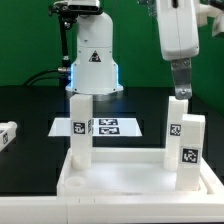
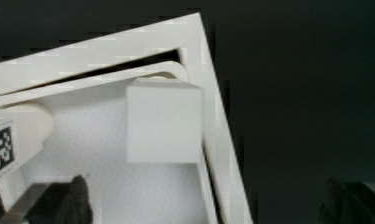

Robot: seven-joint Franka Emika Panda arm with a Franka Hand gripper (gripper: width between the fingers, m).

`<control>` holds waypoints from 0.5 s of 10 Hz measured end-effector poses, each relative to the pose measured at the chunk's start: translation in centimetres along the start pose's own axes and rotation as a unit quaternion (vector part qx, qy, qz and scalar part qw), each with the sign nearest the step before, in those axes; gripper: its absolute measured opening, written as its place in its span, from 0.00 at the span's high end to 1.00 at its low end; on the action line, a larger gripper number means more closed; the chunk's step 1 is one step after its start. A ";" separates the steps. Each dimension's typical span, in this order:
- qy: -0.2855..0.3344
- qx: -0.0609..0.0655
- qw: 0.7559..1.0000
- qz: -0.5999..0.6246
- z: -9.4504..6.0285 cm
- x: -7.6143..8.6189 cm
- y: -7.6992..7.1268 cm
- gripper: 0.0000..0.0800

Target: Assemble desk

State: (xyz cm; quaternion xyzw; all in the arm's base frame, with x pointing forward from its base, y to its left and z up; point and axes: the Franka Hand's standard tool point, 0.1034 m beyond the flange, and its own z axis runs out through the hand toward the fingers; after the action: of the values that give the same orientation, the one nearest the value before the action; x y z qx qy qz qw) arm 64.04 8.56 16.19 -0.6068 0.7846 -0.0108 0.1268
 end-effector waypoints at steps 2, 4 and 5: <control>0.001 0.000 1.000 0.000 0.1 0.0 0.0 0.19; 0.001 0.000 1.000 -0.026 0.1 0.2 0.0 0.19; -0.002 0.004 0.999 -0.052 -0.6 1.3 -0.2 0.19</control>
Offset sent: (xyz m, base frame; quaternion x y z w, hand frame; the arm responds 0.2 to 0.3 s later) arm 0.0000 0.0000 0.0000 0.0000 0.0000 -0.0650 0.9979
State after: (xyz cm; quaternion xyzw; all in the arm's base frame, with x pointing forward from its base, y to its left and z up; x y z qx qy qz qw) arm 63.84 7.18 16.56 -0.6467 0.7513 -0.0190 0.1299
